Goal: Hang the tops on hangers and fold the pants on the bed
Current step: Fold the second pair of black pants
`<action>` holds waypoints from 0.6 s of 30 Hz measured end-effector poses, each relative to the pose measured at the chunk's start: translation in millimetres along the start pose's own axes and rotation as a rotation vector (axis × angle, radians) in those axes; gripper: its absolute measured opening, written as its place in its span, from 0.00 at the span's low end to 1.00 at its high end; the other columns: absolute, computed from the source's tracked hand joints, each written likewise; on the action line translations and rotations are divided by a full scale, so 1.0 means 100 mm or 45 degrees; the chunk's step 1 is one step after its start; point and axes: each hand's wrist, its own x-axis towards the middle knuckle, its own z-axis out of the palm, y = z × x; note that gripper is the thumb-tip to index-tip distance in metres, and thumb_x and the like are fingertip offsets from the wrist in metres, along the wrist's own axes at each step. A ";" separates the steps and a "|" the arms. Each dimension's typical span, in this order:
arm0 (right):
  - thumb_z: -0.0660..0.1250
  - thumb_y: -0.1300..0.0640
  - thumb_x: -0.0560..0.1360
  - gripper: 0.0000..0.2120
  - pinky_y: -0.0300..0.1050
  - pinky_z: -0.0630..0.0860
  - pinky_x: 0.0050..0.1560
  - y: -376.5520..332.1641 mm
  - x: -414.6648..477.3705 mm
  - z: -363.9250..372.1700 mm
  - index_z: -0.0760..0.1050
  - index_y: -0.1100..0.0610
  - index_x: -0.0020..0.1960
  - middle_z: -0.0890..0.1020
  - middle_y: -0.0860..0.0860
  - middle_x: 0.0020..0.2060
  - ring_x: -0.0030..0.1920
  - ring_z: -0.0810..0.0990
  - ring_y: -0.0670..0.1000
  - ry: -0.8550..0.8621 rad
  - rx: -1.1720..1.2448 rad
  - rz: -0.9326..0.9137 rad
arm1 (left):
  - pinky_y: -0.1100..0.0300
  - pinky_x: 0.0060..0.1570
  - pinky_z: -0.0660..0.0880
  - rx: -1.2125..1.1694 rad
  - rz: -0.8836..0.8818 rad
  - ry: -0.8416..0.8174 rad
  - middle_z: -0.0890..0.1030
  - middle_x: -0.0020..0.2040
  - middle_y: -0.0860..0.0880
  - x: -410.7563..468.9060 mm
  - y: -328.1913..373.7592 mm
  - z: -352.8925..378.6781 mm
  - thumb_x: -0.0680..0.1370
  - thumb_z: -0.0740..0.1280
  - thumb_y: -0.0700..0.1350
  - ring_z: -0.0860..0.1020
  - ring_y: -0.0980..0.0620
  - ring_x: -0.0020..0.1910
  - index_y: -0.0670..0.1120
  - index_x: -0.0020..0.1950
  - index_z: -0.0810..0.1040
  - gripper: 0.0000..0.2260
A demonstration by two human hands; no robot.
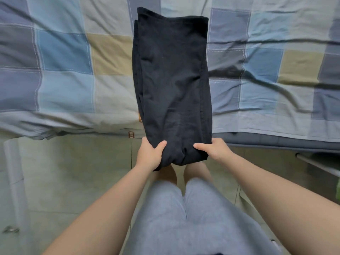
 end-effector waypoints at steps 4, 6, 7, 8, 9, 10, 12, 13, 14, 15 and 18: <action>0.74 0.54 0.75 0.08 0.38 0.78 0.39 0.36 -0.51 -0.11 0.81 0.53 0.53 0.87 0.48 0.47 0.43 0.85 0.44 -0.154 0.088 0.164 | 0.49 0.62 0.76 0.079 -0.046 -0.080 0.82 0.59 0.50 -0.40 -0.19 -0.14 0.76 0.73 0.54 0.80 0.47 0.58 0.46 0.64 0.74 0.21; 0.73 0.52 0.75 0.11 0.45 0.81 0.47 0.47 -0.70 -0.16 0.80 0.52 0.56 0.87 0.48 0.50 0.50 0.85 0.50 -0.180 0.092 0.203 | 0.52 0.60 0.77 0.040 -0.084 -0.128 0.82 0.60 0.50 -0.55 -0.25 -0.25 0.76 0.73 0.52 0.81 0.49 0.58 0.45 0.65 0.76 0.21; 0.73 0.52 0.75 0.11 0.46 0.81 0.50 0.49 -0.77 -0.19 0.80 0.52 0.57 0.87 0.48 0.50 0.51 0.84 0.51 -0.180 0.112 0.207 | 0.55 0.56 0.77 -0.010 -0.120 -0.157 0.83 0.59 0.50 -0.61 -0.26 -0.32 0.76 0.74 0.52 0.81 0.50 0.57 0.45 0.65 0.76 0.21; 0.73 0.51 0.75 0.12 0.46 0.81 0.49 0.49 -0.83 -0.21 0.81 0.52 0.57 0.87 0.48 0.50 0.51 0.85 0.51 -0.178 0.150 0.204 | 0.57 0.52 0.78 -0.075 -0.168 -0.184 0.83 0.59 0.51 -0.66 -0.26 -0.38 0.76 0.74 0.52 0.82 0.51 0.55 0.46 0.65 0.77 0.21; 0.74 0.51 0.75 0.12 0.46 0.81 0.47 0.46 -0.87 -0.23 0.81 0.53 0.57 0.87 0.49 0.50 0.51 0.85 0.51 -0.171 0.197 0.196 | 0.58 0.48 0.78 -0.143 -0.224 -0.203 0.84 0.58 0.51 -0.68 -0.23 -0.44 0.75 0.75 0.52 0.83 0.51 0.53 0.46 0.64 0.77 0.20; 0.74 0.52 0.75 0.12 0.45 0.81 0.44 0.41 -0.90 -0.25 0.81 0.54 0.57 0.87 0.50 0.51 0.50 0.85 0.51 -0.157 0.247 0.181 | 0.58 0.45 0.79 -0.212 -0.279 -0.214 0.84 0.57 0.51 -0.70 -0.18 -0.49 0.75 0.76 0.51 0.84 0.51 0.52 0.46 0.62 0.77 0.19; 0.73 0.54 0.76 0.12 0.45 0.81 0.43 0.25 -0.90 -0.30 0.81 0.56 0.57 0.87 0.52 0.51 0.49 0.85 0.52 -0.112 0.354 0.137 | 0.56 0.43 0.81 -0.338 -0.325 -0.227 0.85 0.57 0.47 -0.66 -0.02 -0.57 0.76 0.75 0.47 0.85 0.48 0.50 0.44 0.63 0.78 0.18; 0.73 0.54 0.76 0.11 0.45 0.82 0.43 0.15 -0.88 -0.32 0.81 0.56 0.56 0.87 0.53 0.51 0.48 0.85 0.51 -0.081 0.405 0.112 | 0.57 0.40 0.81 -0.391 -0.320 -0.223 0.85 0.58 0.45 -0.63 0.07 -0.60 0.76 0.74 0.46 0.85 0.47 0.49 0.43 0.64 0.78 0.18; 0.72 0.55 0.76 0.09 0.46 0.82 0.42 0.03 -0.85 -0.34 0.81 0.56 0.55 0.87 0.53 0.51 0.48 0.85 0.51 -0.048 0.452 0.089 | 0.58 0.35 0.80 -0.439 -0.312 -0.203 0.84 0.59 0.44 -0.60 0.18 -0.62 0.77 0.73 0.45 0.85 0.47 0.47 0.43 0.67 0.76 0.20; 0.71 0.55 0.77 0.09 0.47 0.82 0.42 -0.09 -0.81 -0.37 0.81 0.56 0.55 0.86 0.54 0.52 0.48 0.85 0.52 -0.015 0.494 0.072 | 0.60 0.30 0.77 -0.473 -0.305 -0.171 0.83 0.60 0.43 -0.56 0.29 -0.64 0.77 0.72 0.45 0.84 0.47 0.43 0.43 0.69 0.74 0.21; 0.69 0.54 0.79 0.13 0.48 0.80 0.42 -0.46 -0.66 -0.48 0.77 0.58 0.61 0.82 0.55 0.57 0.46 0.82 0.56 0.065 0.614 0.053 | 0.63 0.24 0.69 -0.562 -0.252 -0.116 0.82 0.57 0.43 -0.42 0.66 -0.68 0.78 0.69 0.45 0.77 0.50 0.33 0.46 0.73 0.69 0.23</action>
